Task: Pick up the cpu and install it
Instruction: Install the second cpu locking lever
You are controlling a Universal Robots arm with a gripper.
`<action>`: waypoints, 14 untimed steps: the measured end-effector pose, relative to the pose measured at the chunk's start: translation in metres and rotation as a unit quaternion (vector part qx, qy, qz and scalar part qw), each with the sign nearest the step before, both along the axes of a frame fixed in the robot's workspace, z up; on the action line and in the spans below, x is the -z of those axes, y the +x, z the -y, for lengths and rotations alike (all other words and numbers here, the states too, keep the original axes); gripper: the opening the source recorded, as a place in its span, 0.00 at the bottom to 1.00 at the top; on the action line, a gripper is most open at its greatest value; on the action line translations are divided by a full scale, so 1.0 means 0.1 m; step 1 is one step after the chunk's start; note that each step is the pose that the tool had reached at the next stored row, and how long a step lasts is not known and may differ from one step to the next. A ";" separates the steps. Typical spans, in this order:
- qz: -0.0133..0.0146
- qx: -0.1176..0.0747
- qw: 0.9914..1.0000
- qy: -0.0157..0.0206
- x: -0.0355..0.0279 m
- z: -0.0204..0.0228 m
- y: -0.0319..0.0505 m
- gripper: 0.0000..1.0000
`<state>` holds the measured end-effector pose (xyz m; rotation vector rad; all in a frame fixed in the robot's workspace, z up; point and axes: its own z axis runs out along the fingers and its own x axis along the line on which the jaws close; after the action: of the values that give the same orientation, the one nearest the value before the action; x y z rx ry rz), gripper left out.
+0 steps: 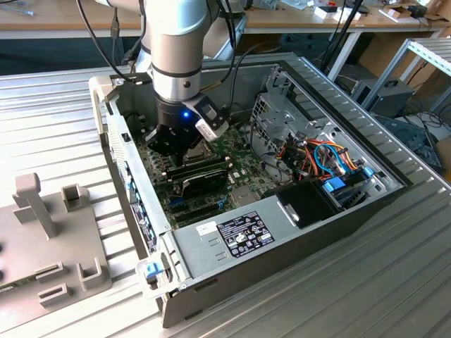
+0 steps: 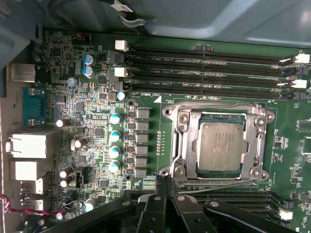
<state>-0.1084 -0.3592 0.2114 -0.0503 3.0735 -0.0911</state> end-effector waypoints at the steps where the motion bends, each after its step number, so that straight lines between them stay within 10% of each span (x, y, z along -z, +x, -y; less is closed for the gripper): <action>1: 0.000 0.000 1.000 0.000 0.005 0.000 0.000 0.11; 14: 0.005 0.000 1.000 0.002 0.034 -0.002 0.001 0.11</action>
<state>-0.1083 -0.3589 0.2080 -0.0496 3.0644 -0.0861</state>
